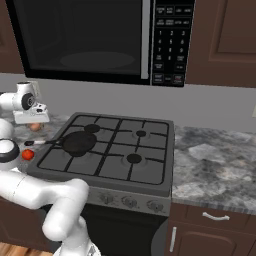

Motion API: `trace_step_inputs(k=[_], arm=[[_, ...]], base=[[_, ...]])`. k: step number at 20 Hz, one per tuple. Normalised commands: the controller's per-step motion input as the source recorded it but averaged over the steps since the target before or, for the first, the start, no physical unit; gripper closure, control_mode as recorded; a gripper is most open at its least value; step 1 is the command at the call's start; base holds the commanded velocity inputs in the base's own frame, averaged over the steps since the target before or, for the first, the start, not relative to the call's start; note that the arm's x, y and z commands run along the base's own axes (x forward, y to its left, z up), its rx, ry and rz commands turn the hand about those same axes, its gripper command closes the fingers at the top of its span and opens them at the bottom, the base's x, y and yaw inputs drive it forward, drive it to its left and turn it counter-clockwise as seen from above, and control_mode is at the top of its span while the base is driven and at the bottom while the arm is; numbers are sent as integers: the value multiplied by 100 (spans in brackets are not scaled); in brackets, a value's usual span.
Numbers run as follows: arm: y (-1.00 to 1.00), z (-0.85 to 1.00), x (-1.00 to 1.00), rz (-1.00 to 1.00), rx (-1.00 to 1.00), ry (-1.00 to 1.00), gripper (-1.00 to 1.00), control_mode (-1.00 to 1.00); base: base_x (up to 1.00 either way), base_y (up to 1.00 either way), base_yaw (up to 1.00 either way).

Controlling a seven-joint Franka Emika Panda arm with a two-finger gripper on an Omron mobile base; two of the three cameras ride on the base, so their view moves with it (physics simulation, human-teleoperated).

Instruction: Place the pan on the front left burner on the stove. Then place the tomato and the onion in the pan and turn on the front left burner.

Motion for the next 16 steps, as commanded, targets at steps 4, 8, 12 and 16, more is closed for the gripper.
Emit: trace_step_inputs(k=[4,8,12,16], arm=[[0,3,-21,0,0,-9,100,-100],[0,16,-29,0,0,-10,100,-100],[-4,37,-12,0,0,-7,100,-100],[-21,39,-5,0,0,-2,100,-100]], base=[[0,0,0],[0,0,0],[0,0,0],[0,0,0]])
